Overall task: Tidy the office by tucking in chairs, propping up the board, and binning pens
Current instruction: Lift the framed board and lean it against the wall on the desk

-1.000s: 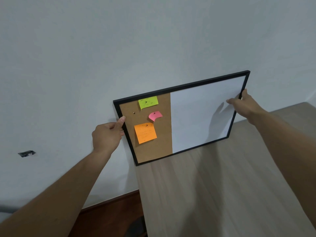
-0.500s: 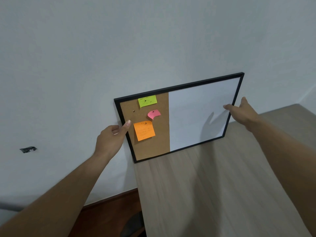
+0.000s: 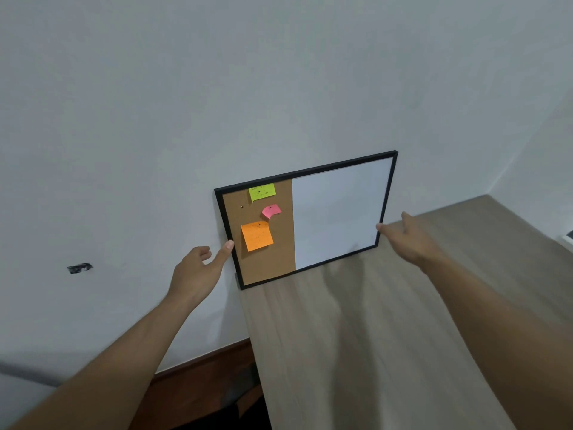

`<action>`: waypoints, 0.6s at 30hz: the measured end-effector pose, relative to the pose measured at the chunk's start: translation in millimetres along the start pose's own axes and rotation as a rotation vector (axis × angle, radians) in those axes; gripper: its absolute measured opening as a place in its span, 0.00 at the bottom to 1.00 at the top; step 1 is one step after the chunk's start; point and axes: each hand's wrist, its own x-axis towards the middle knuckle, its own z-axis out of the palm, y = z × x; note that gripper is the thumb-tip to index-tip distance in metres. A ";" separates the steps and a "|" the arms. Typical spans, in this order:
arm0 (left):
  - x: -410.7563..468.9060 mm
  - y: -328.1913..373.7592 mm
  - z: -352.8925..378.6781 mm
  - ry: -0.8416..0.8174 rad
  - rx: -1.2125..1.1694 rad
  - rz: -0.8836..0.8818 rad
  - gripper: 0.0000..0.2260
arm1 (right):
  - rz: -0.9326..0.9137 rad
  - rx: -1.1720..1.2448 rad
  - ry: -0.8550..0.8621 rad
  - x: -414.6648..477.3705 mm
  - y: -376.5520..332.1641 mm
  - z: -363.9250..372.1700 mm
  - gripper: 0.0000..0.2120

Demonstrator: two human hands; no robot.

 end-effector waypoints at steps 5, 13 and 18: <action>-54.9 8.9 -20.1 -0.047 0.022 0.049 0.41 | -0.002 -0.031 0.004 -73.9 -13.8 -6.0 0.46; -143.2 8.7 -53.9 -0.192 0.082 0.145 0.38 | 0.029 -0.104 0.007 -207.2 -29.1 -0.7 0.44; -179.8 2.8 -67.7 -0.313 0.113 0.238 0.38 | 0.076 -0.142 0.038 -286.9 -29.4 9.3 0.43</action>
